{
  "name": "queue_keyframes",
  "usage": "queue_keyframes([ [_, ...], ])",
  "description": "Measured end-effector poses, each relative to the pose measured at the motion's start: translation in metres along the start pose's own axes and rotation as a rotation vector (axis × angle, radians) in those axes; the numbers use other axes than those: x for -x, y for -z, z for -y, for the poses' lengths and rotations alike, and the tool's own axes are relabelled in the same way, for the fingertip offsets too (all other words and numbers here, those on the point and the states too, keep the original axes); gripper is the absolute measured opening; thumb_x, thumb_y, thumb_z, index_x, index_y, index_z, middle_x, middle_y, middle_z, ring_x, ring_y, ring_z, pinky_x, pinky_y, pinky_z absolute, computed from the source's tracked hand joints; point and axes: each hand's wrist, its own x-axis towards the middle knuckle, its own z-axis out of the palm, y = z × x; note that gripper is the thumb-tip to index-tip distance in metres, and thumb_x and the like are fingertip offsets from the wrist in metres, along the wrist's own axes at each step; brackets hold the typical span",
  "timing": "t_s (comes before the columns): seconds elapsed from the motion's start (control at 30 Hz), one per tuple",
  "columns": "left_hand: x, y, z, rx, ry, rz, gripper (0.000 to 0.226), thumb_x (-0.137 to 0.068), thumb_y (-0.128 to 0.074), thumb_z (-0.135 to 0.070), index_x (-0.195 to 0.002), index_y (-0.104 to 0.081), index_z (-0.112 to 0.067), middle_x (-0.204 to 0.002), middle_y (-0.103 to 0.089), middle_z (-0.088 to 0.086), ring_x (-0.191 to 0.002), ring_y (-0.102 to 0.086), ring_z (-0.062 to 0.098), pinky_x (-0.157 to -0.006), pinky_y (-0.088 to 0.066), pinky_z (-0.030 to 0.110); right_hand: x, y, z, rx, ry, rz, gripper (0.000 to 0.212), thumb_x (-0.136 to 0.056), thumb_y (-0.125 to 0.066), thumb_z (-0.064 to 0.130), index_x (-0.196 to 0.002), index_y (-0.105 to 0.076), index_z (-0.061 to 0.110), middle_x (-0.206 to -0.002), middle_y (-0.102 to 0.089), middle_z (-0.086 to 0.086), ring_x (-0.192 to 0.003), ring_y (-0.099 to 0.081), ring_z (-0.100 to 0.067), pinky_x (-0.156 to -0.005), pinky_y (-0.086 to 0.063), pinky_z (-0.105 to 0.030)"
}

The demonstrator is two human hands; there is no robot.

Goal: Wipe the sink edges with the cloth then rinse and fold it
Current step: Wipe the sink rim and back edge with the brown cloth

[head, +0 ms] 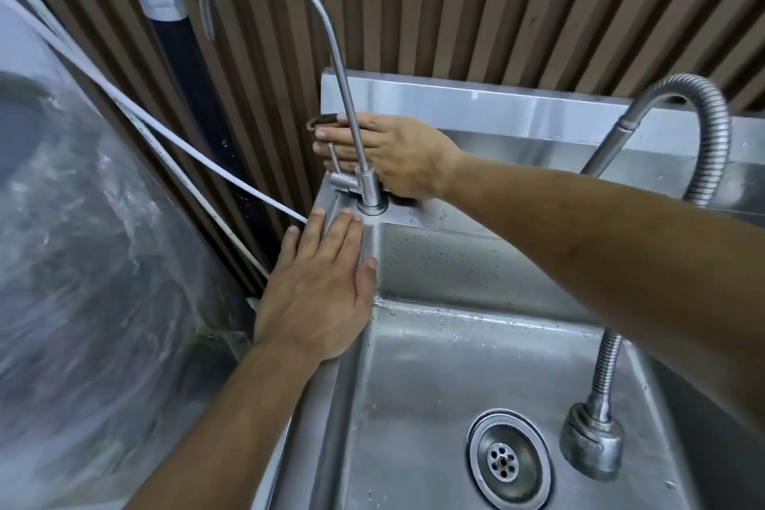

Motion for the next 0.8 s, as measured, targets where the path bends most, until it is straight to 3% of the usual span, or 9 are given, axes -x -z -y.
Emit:
queue_keyframes([
  [0.2,-0.001,-0.002,0.003,-0.014,-0.019,-0.001,0.070,-0.100,-0.002,-0.049,-0.165,-0.002,-0.024,-0.173,0.001,-0.008,-0.159,0.009,0.018,-0.126,0.007,0.041,0.020,-0.005,0.001,0.061,-0.002,-0.035,0.065,-0.107,-0.019,0.025,-0.158,0.016,0.009,-0.173,0.011,-0.001,-0.159,0.009,-0.019,-0.127,0.007,-0.043],
  [0.27,-0.002,-0.003,0.005,-0.007,-0.014,-0.011,0.070,-0.100,-0.001,-0.048,-0.165,-0.003,-0.024,-0.173,0.000,-0.008,-0.159,0.008,0.018,-0.126,0.006,0.042,0.039,-0.009,0.007,0.074,-0.110,-0.080,0.063,-0.108,-0.021,0.025,-0.161,0.012,0.014,-0.174,0.004,0.000,-0.160,0.002,-0.019,-0.128,0.002,-0.043],
  [0.33,-0.002,-0.003,0.005,-0.009,-0.015,-0.012,0.070,-0.100,0.000,-0.048,-0.165,-0.004,-0.024,-0.173,-0.001,-0.007,-0.160,0.007,0.018,-0.127,0.005,0.043,0.064,-0.003,0.016,-0.150,-0.338,-0.097,0.059,-0.112,-0.024,0.027,-0.166,0.000,0.022,-0.174,-0.002,-0.001,-0.160,-0.004,-0.023,-0.130,-0.001,-0.045],
  [0.4,-0.001,-0.004,0.005,-0.005,-0.012,-0.014,0.071,-0.100,0.001,-0.048,-0.166,-0.006,-0.023,-0.173,-0.003,-0.007,-0.160,0.006,0.018,-0.128,0.005,0.043,0.083,0.007,0.028,-0.494,-0.703,-0.133,0.055,-0.114,-0.026,0.030,-0.166,-0.011,0.021,-0.174,-0.010,-0.006,-0.160,-0.008,-0.028,-0.131,-0.009,-0.048],
  [0.5,-0.006,-0.002,0.004,0.031,0.003,-0.030,0.073,-0.098,-0.002,-0.049,-0.164,-0.018,-0.023,-0.172,-0.018,-0.005,-0.159,-0.006,0.021,-0.129,-0.005,0.046,0.060,0.030,0.037,-0.705,-1.185,-0.149,0.057,-0.113,-0.028,0.035,-0.165,-0.016,0.015,-0.173,-0.012,-0.013,-0.160,-0.009,-0.035,-0.130,-0.009,-0.052],
  [0.57,-0.012,-0.002,0.003,0.034,-0.009,-0.062,0.071,-0.099,-0.009,-0.047,-0.158,-0.034,-0.018,-0.163,-0.036,0.000,-0.152,-0.024,0.026,-0.126,-0.020,0.050,0.031,0.039,0.038,-0.724,-1.156,-0.179,0.058,-0.112,-0.033,0.033,-0.165,-0.019,0.014,-0.172,-0.014,-0.013,-0.159,-0.010,-0.036,-0.130,-0.007,-0.052],
  [0.63,-0.017,-0.003,0.003,-0.003,-0.030,-0.089,0.067,-0.101,-0.014,-0.046,-0.153,-0.041,-0.014,-0.155,-0.045,0.003,-0.144,-0.034,0.028,-0.120,-0.029,0.050,0.013,0.037,0.030,-0.641,-0.878,-0.218,0.059,-0.109,-0.039,0.028,-0.164,-0.022,0.014,-0.172,-0.018,-0.010,-0.159,-0.015,-0.034,-0.130,-0.008,-0.048],
  [0.7,-0.017,-0.006,0.004,-0.037,-0.020,-0.065,0.067,-0.102,-0.012,-0.047,-0.157,-0.036,-0.016,-0.161,-0.039,0.002,-0.149,-0.029,0.028,-0.122,-0.026,0.050,0.016,0.023,0.015,-0.575,-0.672,-0.269,0.057,-0.110,-0.038,0.027,-0.164,-0.026,0.016,-0.171,-0.023,-0.008,-0.158,-0.020,-0.032,-0.130,-0.012,-0.046],
  [0.8,-0.012,-0.008,0.003,-0.041,-0.006,-0.046,0.072,-0.101,-0.004,-0.049,-0.163,-0.023,-0.019,-0.170,-0.023,-0.002,-0.158,-0.013,0.026,-0.127,-0.012,0.050,0.043,0.015,0.016,-0.641,-0.811,-0.266,0.052,-0.113,-0.032,0.033,-0.163,-0.027,0.019,-0.170,-0.025,-0.007,-0.158,-0.021,-0.031,-0.129,-0.017,-0.047],
])
